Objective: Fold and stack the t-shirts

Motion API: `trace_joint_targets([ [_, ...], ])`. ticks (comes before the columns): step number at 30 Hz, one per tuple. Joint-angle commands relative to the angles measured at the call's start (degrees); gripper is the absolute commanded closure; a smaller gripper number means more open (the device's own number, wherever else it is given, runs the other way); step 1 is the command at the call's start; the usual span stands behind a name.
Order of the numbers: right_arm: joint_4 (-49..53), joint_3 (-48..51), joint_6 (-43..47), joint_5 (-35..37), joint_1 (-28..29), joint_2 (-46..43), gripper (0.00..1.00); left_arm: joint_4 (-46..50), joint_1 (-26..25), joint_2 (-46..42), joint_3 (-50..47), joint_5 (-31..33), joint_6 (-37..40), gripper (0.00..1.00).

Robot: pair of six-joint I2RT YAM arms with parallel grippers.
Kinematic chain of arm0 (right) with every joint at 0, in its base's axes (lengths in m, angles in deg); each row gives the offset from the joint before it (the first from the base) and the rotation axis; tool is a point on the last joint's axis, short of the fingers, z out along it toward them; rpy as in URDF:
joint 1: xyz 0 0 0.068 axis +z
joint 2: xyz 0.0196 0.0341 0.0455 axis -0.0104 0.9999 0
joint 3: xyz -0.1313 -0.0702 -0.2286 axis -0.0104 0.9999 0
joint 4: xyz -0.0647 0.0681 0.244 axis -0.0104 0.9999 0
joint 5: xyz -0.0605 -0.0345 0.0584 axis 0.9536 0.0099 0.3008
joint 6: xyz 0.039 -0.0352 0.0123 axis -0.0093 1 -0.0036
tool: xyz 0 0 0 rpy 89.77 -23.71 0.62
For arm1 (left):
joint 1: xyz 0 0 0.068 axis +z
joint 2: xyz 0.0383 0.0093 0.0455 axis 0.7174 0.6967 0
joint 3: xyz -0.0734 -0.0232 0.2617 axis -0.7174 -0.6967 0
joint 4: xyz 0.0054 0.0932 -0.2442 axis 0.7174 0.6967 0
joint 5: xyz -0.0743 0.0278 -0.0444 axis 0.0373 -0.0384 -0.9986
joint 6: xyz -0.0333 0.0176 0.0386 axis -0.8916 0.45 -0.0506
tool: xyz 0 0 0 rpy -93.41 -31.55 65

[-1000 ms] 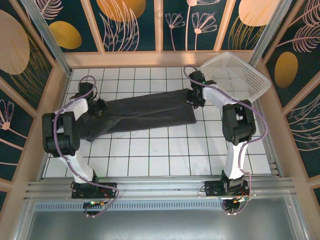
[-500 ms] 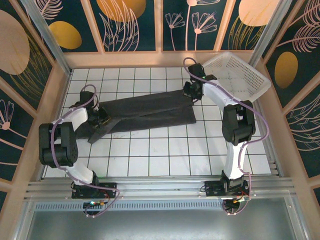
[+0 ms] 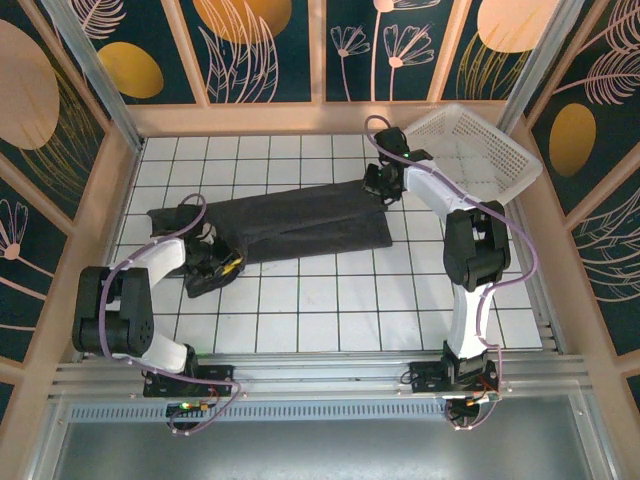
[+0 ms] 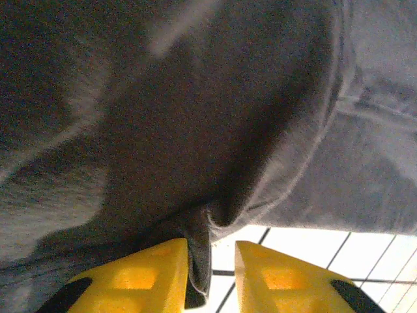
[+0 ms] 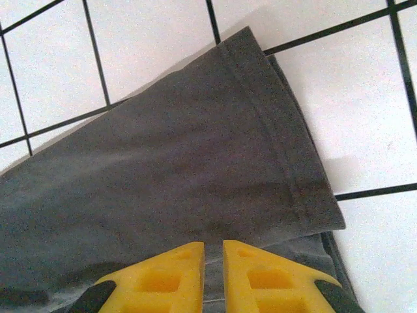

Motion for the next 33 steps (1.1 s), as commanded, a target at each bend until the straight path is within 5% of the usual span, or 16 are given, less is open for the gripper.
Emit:
trace_joint_targets([
  [1, -6.38, 3.33, 1.5, -7.69, 1.66, -4.62, 0.83, 2.36, -0.18, -2.09, 0.96, 2.84, -0.93, 0.66],
  [3, -11.16, 6.47, 2.82, -12.72, 2.71, -6.83, 0.81, 6.51, -0.18, -4.15, 4.71, 10.7, -0.14, 0.55],
  [6, -14.75, 9.02, 3.05, -18.5, 3.94, -8.05, 0.79, 14.79, 0.88, -4.02, 10.7, 26.02, 1.94, 0.52],
  [9, -17.75, 11.13, 2.53, -23.14, 4.96, -8.66, 0.76, 15.44, 5.21, -2.18, 11.49, 31.6, 4.61, 0.53],
  [15, -21.55, 11.39, 3.31, -35.5, 6.5, -7.96, 0.69, 6.86, 16.45, 0.68, 9.04, 24.34, 11.57, 0.57],
  [27, -20.14, 12.37, 3.48, -34.0, 6.75, -7.96, 0.68, 2.71, 16.6, 4.53, 4.76, 20.21, 14.23, 0.62],
  [33, -19.96, 11.32, 3.09, -33.42, 6.69, -7.13, 0.69, 1.72, 16.58, 3.69, 4.29, 19.66, 13.96, 0.74],
])
